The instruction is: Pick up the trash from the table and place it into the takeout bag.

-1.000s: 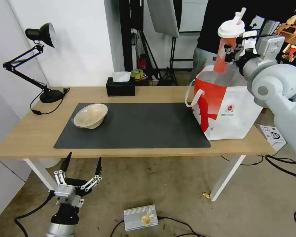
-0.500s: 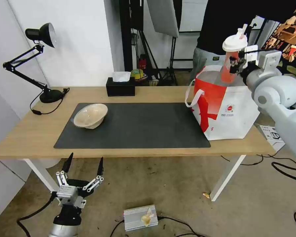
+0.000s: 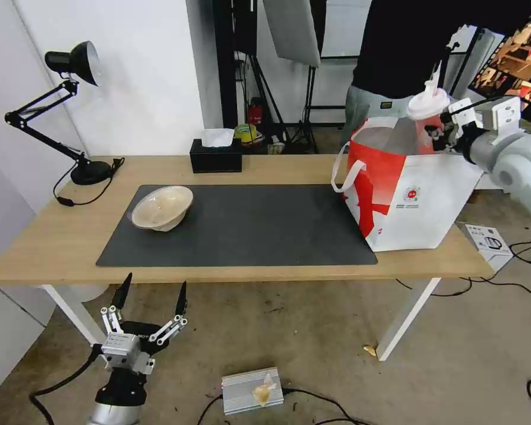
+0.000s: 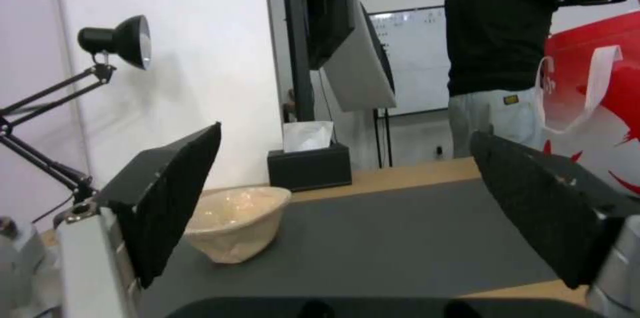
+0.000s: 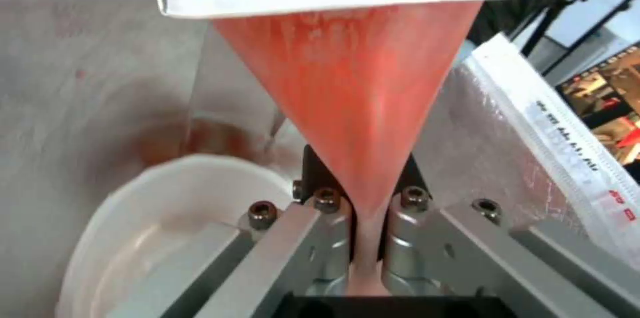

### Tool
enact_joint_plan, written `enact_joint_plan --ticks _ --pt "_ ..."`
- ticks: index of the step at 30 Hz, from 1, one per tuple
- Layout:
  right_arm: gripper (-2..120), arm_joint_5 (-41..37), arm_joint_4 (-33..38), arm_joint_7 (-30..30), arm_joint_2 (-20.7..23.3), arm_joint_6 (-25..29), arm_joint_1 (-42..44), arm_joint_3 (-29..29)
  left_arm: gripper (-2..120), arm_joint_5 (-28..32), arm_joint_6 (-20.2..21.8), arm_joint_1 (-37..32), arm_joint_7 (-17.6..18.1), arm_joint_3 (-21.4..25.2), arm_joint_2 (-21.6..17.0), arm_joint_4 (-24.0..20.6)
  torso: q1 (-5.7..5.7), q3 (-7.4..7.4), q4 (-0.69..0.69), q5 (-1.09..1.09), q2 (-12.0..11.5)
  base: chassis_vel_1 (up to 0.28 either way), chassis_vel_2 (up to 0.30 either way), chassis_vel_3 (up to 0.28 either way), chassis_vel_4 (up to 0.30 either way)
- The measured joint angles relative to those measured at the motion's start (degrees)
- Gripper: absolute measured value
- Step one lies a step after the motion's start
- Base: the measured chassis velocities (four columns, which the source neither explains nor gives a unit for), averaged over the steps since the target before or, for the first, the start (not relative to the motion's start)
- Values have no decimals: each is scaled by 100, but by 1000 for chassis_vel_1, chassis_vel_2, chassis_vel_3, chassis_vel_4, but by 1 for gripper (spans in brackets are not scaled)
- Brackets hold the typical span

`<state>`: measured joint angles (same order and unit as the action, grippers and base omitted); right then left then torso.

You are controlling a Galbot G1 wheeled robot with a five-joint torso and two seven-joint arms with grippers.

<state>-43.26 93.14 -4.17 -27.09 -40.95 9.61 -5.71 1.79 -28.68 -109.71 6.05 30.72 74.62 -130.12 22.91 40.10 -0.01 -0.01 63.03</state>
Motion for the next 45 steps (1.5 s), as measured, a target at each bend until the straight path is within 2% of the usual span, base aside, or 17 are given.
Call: enact_joint_plan --ticks 4,7,13,19,33,36,41,42,43,45 --pt "2 251 -121 -389 43 -57 -319 -289 100 -32 -26 -13 0 -28 53 -3 0 0 0 2 0 0 0 0 0" --pt "2 565 -325 -799 46 -64 -867 -814 100 -51 -42 -33 -1 -35 83 -30 0 1 1 2 0 0 0 0 0" --pt "2 874 -494 -1084 -39 -63 -1356 -1254 100 -56 -49 -38 0 -28 117 -55 0 0 1 1 0 0 0 0 0" --pt "2 1045 -643 -1221 -150 -51 -1736 -1604 100 -83 -58 -38 1 -52 171 -55 0 1 1 0 0 0 0 0 0" --pt "2 1148 -663 -1364 -176 -43 -1974 -1935 100 -93 -62 -41 -27 -84 197 -76 0 1 1 1 0 0 0 0 0" --pt "11 1420 -737 -1716 -179 -38 -2087 -2029 100 -95 -65 -59 -86 -99 208 -68 0 1 0 1 0 0 0 0 0" --pt "25 1504 -780 -1857 -192 -34 -2205 -2122 100 -73 -67 -48 -88 -111 209 -66 0 1 1 0 0 0 0 0 0" --pt "32 1526 -786 -1885 -194 -33 -2227 -2143 100 -66 -68 -44 -88 -112 209 -68 0 1 1 1 0 0 0 0 0" --pt "32 1526 -786 -1885 -194 -33 -2227 -2143 100 -66 -68 -44 -88 -112 209 -68 0 1 1 1 0 0 0 0 0" --pt "43 1599 -799 -1936 -190 -32 -2280 -2210 100 -62 -72 -39 -88 -112 208 -68 0 1 1 1 0 0 0 0 0"
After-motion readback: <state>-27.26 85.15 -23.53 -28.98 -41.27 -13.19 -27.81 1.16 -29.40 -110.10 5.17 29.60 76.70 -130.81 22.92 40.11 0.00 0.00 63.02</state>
